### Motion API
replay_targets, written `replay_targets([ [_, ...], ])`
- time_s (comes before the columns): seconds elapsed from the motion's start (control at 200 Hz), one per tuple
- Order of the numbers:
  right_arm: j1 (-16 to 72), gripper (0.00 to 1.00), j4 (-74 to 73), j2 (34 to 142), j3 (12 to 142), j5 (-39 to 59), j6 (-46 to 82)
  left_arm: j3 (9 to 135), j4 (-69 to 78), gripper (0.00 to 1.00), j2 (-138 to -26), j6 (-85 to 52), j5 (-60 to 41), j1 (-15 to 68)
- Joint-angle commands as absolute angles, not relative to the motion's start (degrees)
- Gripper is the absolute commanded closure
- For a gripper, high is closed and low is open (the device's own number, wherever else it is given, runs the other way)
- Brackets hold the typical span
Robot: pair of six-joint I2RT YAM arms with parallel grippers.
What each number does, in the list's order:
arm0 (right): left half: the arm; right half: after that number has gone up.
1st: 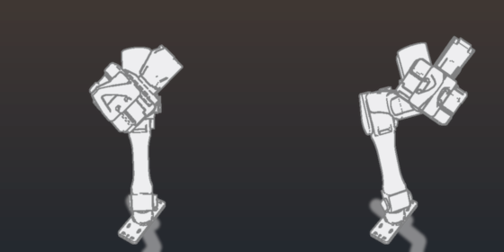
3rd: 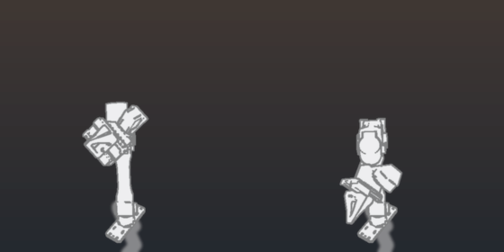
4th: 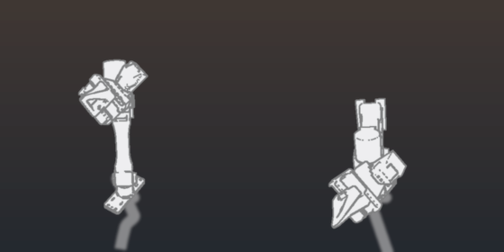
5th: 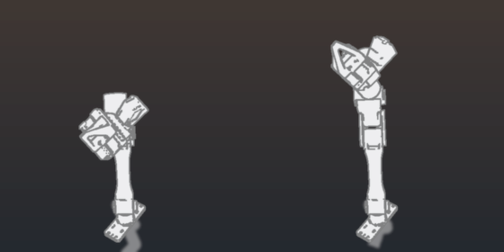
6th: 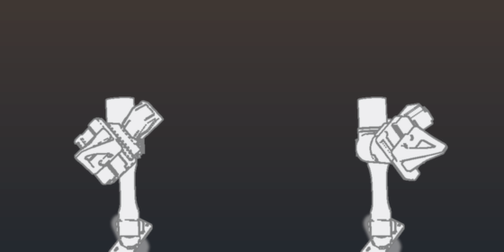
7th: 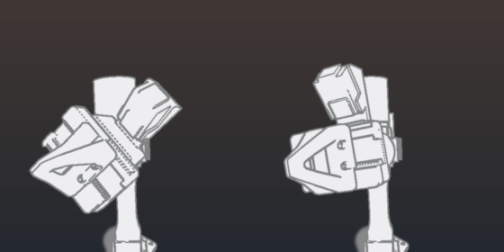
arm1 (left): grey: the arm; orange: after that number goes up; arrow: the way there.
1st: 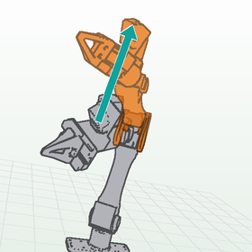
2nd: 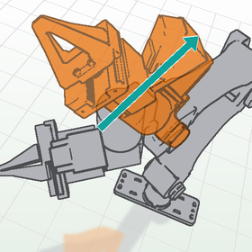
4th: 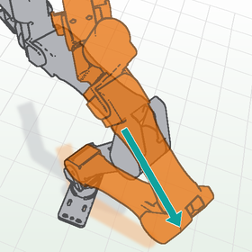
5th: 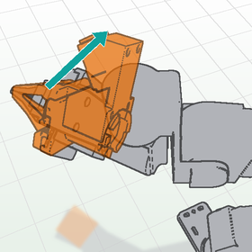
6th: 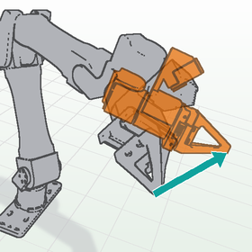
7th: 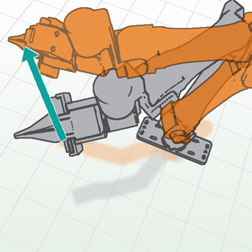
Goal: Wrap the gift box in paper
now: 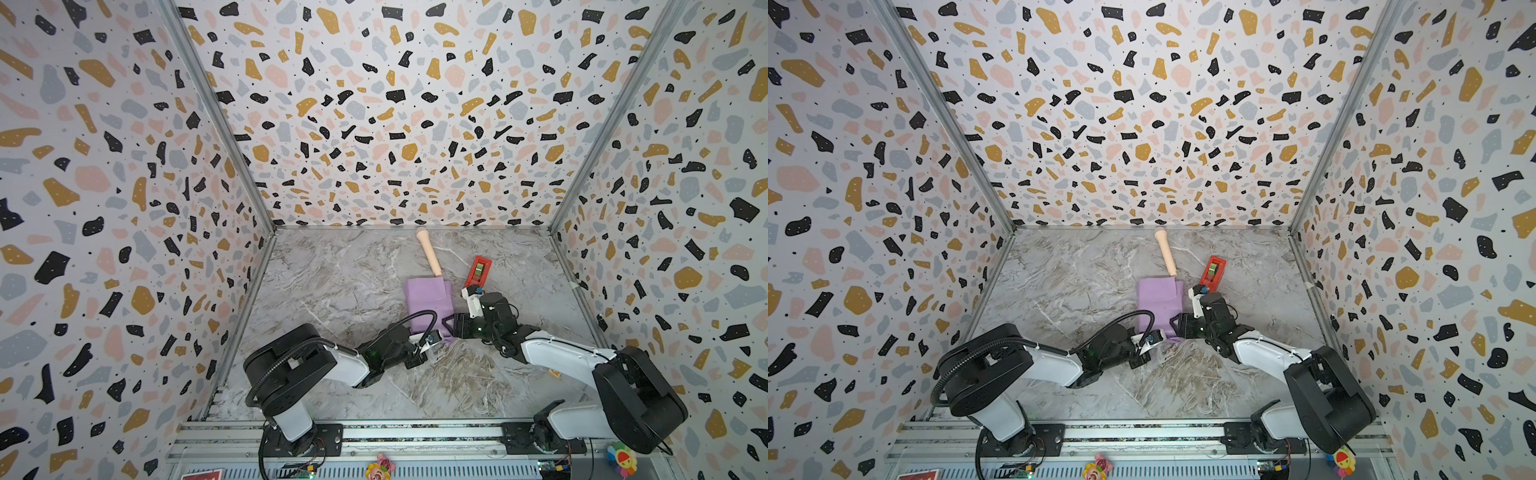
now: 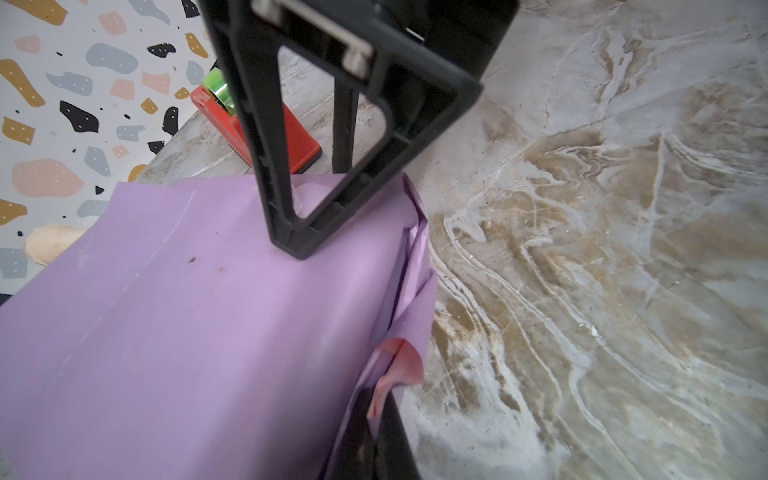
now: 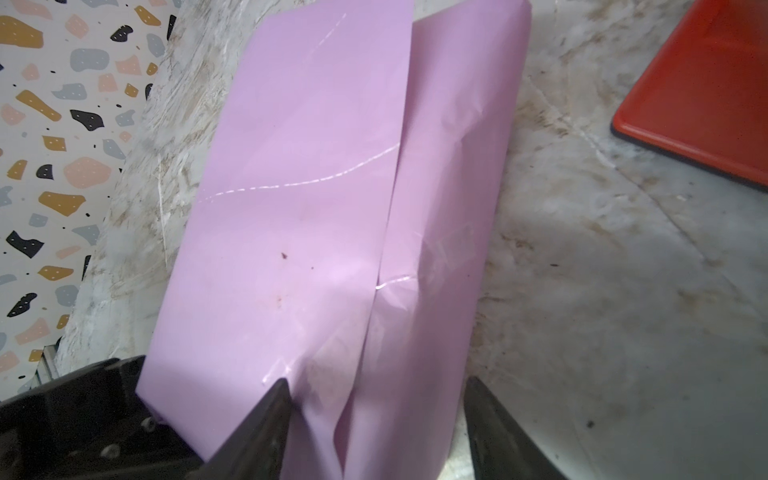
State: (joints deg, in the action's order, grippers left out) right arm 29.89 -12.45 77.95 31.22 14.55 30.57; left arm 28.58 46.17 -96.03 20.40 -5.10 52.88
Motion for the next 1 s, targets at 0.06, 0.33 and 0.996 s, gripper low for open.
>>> replay_targets([
  [0.06, 29.8, 0.35, -4.4, 79.7, 29.5, 12.2, 27.3, 32.0, 48.6, 1.0, -96.6, 17.3, -5.0, 52.8],
  [0.33, 29.9, 0.35, -3.6, 79.1, 30.2, 13.8, 24.1, 32.5, 48.3, 1.0, -96.5, 11.1, -4.3, 52.7],
  [0.996, 32.6, 0.35, -1.4, 78.0, 29.4, 13.5, 22.8, 26.9, 53.2, 1.0, -94.4, 4.1, -6.0, 52.1],
])
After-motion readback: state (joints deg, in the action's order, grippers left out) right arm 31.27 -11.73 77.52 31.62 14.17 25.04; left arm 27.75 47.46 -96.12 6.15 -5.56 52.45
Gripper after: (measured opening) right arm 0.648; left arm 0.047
